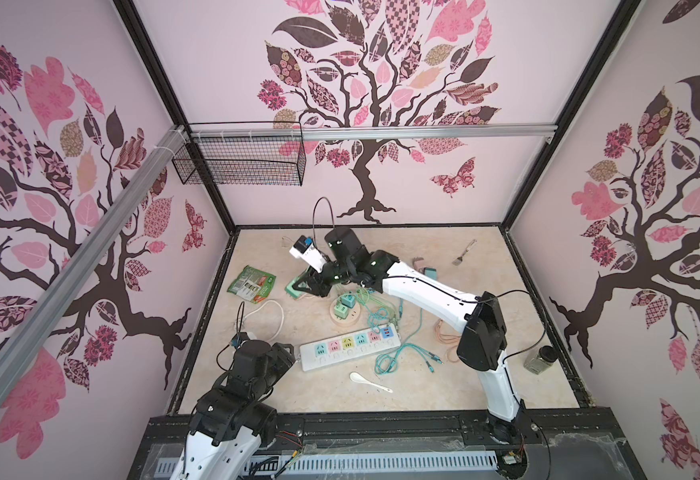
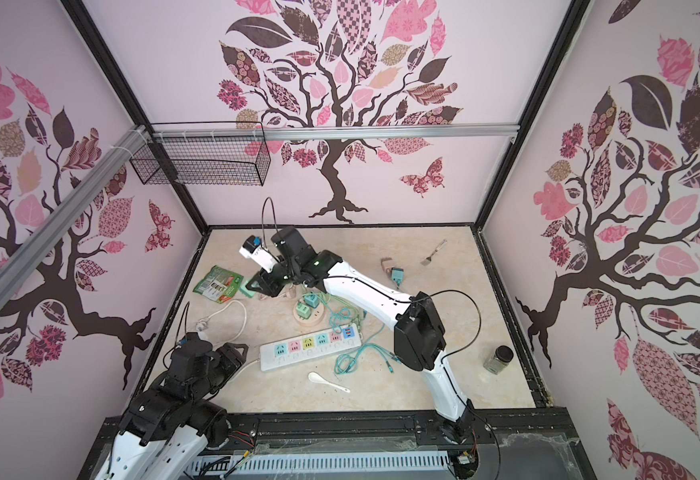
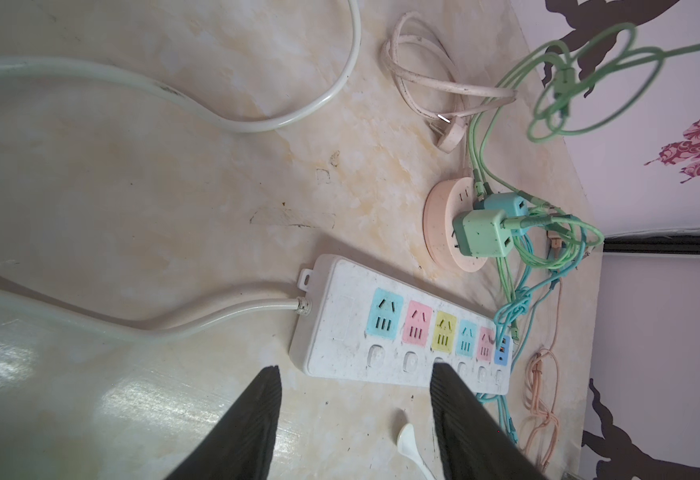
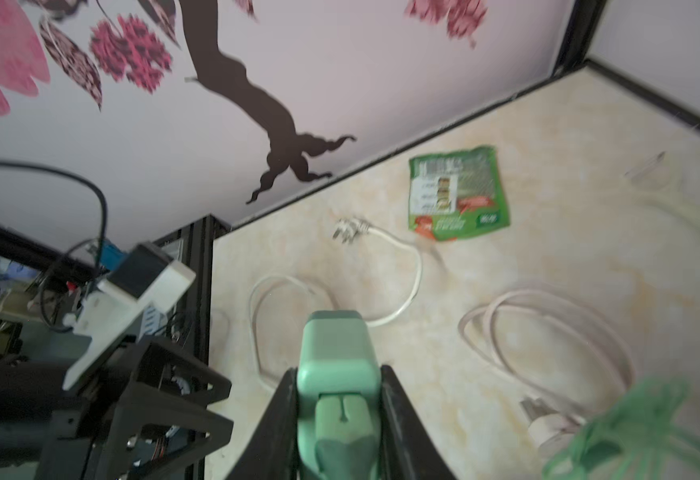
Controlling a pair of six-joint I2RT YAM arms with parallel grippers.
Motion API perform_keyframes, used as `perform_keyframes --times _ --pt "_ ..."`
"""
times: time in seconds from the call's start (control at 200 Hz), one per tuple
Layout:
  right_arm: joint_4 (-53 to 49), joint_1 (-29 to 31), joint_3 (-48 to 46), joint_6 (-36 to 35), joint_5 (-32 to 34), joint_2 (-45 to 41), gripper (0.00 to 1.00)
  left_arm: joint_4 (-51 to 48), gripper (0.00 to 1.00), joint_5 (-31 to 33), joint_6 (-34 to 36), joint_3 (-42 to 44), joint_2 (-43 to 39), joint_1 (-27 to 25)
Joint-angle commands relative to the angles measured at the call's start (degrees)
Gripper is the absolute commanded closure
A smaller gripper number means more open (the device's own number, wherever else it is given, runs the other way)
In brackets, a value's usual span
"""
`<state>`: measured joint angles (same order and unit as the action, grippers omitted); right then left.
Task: Insert the plug
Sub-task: 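Carry the charger over the white power strip with the right gripper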
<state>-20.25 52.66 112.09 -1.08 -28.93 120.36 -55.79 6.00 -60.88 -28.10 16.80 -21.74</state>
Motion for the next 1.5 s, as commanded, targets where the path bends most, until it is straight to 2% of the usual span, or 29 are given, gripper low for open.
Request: perform_keyframes --times 0.0,0.215,0.39,0.67,1.035,1.496 --pt "4.5 0.9 -3.8 -0.3 -0.9 -5.1 0.79 -0.9 0.4 1.8 -1.0 -1.9 0.0 0.3" --pt "0.6 0.9 -12.6 -5.6 2.1 -9.6 0.78 1.1 0.43 2.1 -1.4 -0.1 1.9 0.3" --pt "-2.2 1.1 -16.5 -9.3 3.6 -12.0 0.78 4.7 0.45 -0.5 -1.9 3.8 2.4 0.3" --pt "-7.6 3.4 -17.2 -17.5 3.6 -11.3 0.78 8.7 0.56 -3.6 -1.4 8.0 3.8 0.3" --pt "-11.6 6.8 -16.8 -23.8 8.2 -8.2 0.76 11.2 0.58 -6.1 0.1 10.2 9.4 0.3" --pt "-14.1 8.0 -14.9 -28.0 12.4 -3.5 0.76 14.0 0.64 -7.2 1.1 13.1 9.4 0.3"
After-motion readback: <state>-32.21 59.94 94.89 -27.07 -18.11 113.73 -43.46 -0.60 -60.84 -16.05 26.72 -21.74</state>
